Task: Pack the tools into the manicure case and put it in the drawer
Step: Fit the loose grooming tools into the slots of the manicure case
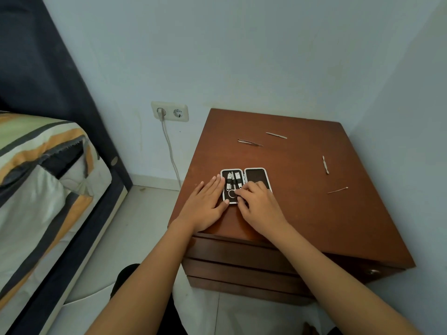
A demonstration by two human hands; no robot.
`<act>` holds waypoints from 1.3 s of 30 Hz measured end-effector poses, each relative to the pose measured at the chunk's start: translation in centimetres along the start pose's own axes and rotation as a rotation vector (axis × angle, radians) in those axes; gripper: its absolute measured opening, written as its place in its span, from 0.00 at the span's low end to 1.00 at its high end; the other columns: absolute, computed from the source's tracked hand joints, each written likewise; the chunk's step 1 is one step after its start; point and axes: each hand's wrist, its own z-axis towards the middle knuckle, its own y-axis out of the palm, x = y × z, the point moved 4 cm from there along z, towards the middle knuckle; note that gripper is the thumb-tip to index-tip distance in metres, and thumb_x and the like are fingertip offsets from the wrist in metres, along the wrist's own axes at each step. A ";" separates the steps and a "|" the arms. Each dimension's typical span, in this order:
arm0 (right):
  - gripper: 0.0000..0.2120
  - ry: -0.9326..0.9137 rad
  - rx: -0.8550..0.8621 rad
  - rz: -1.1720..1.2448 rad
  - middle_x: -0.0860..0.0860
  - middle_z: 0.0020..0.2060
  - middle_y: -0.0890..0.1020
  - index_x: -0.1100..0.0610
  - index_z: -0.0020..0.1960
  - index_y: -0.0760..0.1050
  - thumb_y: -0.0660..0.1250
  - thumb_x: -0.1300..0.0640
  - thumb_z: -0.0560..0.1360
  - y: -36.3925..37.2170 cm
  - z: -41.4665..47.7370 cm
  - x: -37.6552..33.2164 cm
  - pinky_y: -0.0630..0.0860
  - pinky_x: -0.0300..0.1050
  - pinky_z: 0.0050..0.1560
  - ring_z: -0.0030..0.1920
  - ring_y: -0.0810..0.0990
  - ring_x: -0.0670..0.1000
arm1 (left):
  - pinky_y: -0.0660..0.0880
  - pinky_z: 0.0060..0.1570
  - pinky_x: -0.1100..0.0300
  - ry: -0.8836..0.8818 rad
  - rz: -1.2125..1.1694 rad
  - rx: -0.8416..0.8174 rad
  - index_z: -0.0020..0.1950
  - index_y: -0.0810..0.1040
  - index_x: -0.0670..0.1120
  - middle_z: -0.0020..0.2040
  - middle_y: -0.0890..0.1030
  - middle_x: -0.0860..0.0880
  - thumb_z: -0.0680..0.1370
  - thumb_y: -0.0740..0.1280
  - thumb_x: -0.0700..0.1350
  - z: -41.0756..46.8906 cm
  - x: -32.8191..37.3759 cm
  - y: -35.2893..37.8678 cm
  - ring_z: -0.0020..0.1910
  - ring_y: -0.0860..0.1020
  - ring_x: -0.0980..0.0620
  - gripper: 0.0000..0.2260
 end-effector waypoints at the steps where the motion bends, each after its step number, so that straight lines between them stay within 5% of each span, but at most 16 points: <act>1: 0.12 -0.012 -0.012 -0.006 0.52 0.44 0.81 0.56 0.51 0.81 0.60 0.57 0.73 -0.1 0.3 0.1 0.77 0.52 0.42 0.46 0.77 0.56 | 0.37 0.71 0.61 0.003 0.003 0.005 0.77 0.43 0.48 0.78 0.45 0.52 0.81 0.49 0.55 0.0 0.0 0.0 0.75 0.42 0.59 0.27; 8: 0.10 0.248 0.057 0.275 0.54 0.51 0.78 0.59 0.52 0.78 0.61 0.62 0.74 -0.8 5.8 4.8 0.73 0.50 0.57 0.54 0.76 0.53 | 0.37 0.71 0.62 0.005 -0.007 0.091 0.77 0.44 0.49 0.78 0.47 0.53 0.72 0.38 0.66 0.0 -0.1 0.4 0.75 0.42 0.61 0.37; 13: 0.21 0.337 -0.115 0.168 0.55 0.67 0.70 0.59 0.69 0.66 0.57 0.60 0.77 0.8 11.7 7.9 0.65 0.51 0.67 0.68 0.67 0.55 | 0.38 0.72 0.62 -0.004 -0.034 0.133 0.77 0.46 0.51 0.78 0.48 0.54 0.73 0.42 0.67 0.0 -0.2 0.4 0.75 0.43 0.62 0.36; 17: 0.23 0.369 -0.258 0.090 0.56 0.73 0.63 0.57 0.73 0.59 0.57 0.57 0.79 2.9 13.7 9.3 0.58 0.52 0.73 0.73 0.59 0.56 | 0.38 0.72 0.62 0.000 -0.026 0.153 0.77 0.47 0.51 0.78 0.49 0.54 0.75 0.46 0.67 0.0 -0.1 0.1 0.75 0.44 0.62 0.35; 24: 0.11 0.295 -0.049 0.059 0.58 0.52 0.81 0.60 0.55 0.79 0.61 0.64 0.75 2.2 13.4 9.0 0.73 0.52 0.55 0.56 0.75 0.60 | 0.40 0.72 0.62 -0.003 -0.037 0.183 0.77 0.51 0.51 0.78 0.53 0.54 0.75 0.48 0.67 0.1 -0.1 0.1 0.75 0.47 0.61 0.34; 32: 0.11 0.473 0.090 0.454 0.56 0.47 0.80 0.62 0.55 0.77 0.61 0.67 0.75 0.0 10.5 9.8 0.72 0.42 0.51 0.47 0.75 0.50 | 0.41 0.72 0.61 -0.015 -0.044 0.165 0.77 0.52 0.51 0.77 0.54 0.53 0.73 0.47 0.68 0.1 -0.1 0.1 0.75 0.49 0.60 0.36; 39: 0.09 0.528 0.019 0.727 0.50 0.41 0.77 0.55 0.49 0.72 0.59 0.67 0.75 -0.9 7.3 9.1 0.77 0.53 0.55 0.45 0.78 0.51 | 0.42 0.72 0.61 -0.021 -0.030 0.154 0.77 0.52 0.51 0.77 0.54 0.53 0.72 0.45 0.69 0.1 0.0 0.1 0.75 0.50 0.59 0.37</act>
